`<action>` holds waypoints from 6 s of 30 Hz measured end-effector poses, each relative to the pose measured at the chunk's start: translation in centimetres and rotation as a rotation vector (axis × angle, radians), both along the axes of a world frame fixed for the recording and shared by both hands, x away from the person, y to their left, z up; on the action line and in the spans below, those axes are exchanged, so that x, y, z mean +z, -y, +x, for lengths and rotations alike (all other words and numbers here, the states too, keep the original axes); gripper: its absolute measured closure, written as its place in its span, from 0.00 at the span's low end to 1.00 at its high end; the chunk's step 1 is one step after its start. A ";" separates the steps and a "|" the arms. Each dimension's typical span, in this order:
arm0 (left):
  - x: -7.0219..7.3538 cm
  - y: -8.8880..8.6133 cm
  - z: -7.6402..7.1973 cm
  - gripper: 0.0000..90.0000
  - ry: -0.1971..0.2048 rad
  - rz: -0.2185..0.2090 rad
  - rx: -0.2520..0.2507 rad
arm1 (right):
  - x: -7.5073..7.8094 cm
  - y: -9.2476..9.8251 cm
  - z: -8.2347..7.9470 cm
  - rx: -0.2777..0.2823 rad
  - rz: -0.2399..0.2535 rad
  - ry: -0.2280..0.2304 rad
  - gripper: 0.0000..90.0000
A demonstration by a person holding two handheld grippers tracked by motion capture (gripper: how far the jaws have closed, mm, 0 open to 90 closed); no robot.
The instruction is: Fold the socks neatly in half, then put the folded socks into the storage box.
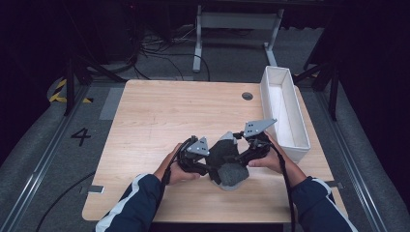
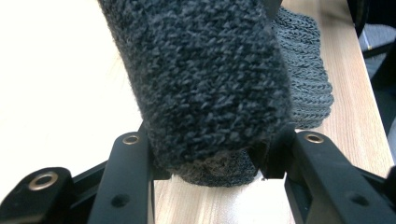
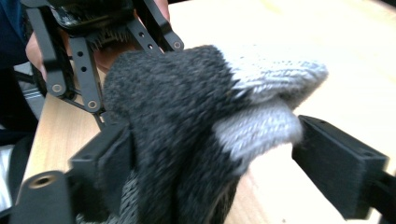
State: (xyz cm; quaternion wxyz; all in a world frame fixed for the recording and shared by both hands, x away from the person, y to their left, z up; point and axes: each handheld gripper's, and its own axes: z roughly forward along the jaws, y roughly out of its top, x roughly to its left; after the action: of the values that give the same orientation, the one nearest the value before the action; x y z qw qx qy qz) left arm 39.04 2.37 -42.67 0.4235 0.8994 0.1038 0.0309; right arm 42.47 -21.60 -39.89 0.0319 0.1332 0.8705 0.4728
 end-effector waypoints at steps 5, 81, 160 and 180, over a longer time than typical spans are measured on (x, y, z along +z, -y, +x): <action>0.2 0.3 -0.2 0.64 0.022 0.032 -0.046 | -0.5 -0.3 0.5 0.082 0.009 -0.064 0.21; -5.5 -13.5 -2.0 0.28 -0.044 0.089 0.422 | 12.7 12.5 -4.7 -0.171 -0.224 0.361 0.67; -5.6 -12.7 -1.5 0.23 -0.028 0.102 0.426 | 4.3 18.7 1.5 -0.365 -0.323 0.297 0.67; -5.6 -12.7 -1.5 0.23 -0.027 0.102 0.426 | 3.1 18.8 2.1 -0.199 -0.381 0.102 0.66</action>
State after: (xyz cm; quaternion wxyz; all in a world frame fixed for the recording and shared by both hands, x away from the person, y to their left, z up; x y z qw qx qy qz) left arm 37.50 15.09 -48.29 0.3600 0.8777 0.2955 0.1127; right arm 44.57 -40.44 -36.80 0.1470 0.1861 0.9239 0.3004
